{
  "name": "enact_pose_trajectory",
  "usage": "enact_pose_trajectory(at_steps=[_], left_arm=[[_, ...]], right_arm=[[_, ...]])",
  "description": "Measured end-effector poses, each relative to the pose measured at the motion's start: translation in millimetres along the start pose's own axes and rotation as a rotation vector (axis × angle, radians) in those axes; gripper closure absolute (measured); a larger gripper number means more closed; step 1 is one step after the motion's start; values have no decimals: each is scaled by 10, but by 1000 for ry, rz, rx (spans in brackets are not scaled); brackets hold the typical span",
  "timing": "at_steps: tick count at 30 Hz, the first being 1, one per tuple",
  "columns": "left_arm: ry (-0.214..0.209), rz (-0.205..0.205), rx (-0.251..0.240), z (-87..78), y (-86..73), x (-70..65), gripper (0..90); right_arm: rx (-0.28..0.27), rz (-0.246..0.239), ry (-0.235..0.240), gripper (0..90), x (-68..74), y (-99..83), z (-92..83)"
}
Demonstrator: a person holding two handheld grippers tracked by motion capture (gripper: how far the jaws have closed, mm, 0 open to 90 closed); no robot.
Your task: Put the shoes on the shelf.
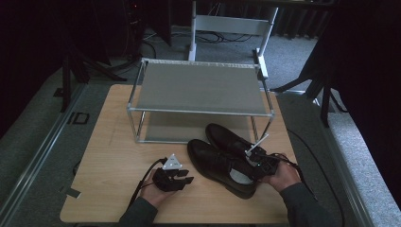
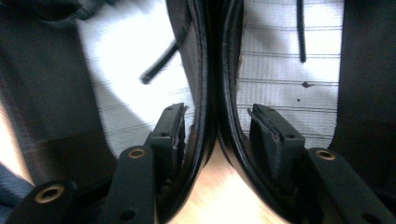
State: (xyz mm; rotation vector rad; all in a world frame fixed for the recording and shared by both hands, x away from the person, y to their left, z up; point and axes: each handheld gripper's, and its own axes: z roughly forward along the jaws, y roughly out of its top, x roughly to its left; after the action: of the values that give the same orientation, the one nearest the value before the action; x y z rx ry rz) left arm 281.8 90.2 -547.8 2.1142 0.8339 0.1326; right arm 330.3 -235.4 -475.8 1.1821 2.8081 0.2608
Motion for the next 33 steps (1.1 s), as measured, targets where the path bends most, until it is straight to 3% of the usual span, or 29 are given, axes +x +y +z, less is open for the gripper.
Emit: enact_pose_trajectory(at_steps=[4, 6, 12, 25, 27, 33], left_arm=[[-1, -1, 0, 4, -1, -1, 631], [-2, 2, 0, 1, 0, -3, 630], [-2, 0, 3, 16, -1, -3, 629], [-2, -1, 5, 29, -3, -12, 622], [-1, 1, 5, 31, -4, -8, 621], [1, 0, 2, 23, -3, -7, 621]], right_arm=[[24, -17, 9, 750, 34, 38, 11], [17, -15, 3, 773, 42, 31, 11], [-73, 13, 31, 783, -11, -47, 7], [-129, 35, 40, 795, -13, -89, 3], [-160, 61, 84, 797, -32, -96, -14], [-197, 74, 111, 801, -45, -102, -47]])
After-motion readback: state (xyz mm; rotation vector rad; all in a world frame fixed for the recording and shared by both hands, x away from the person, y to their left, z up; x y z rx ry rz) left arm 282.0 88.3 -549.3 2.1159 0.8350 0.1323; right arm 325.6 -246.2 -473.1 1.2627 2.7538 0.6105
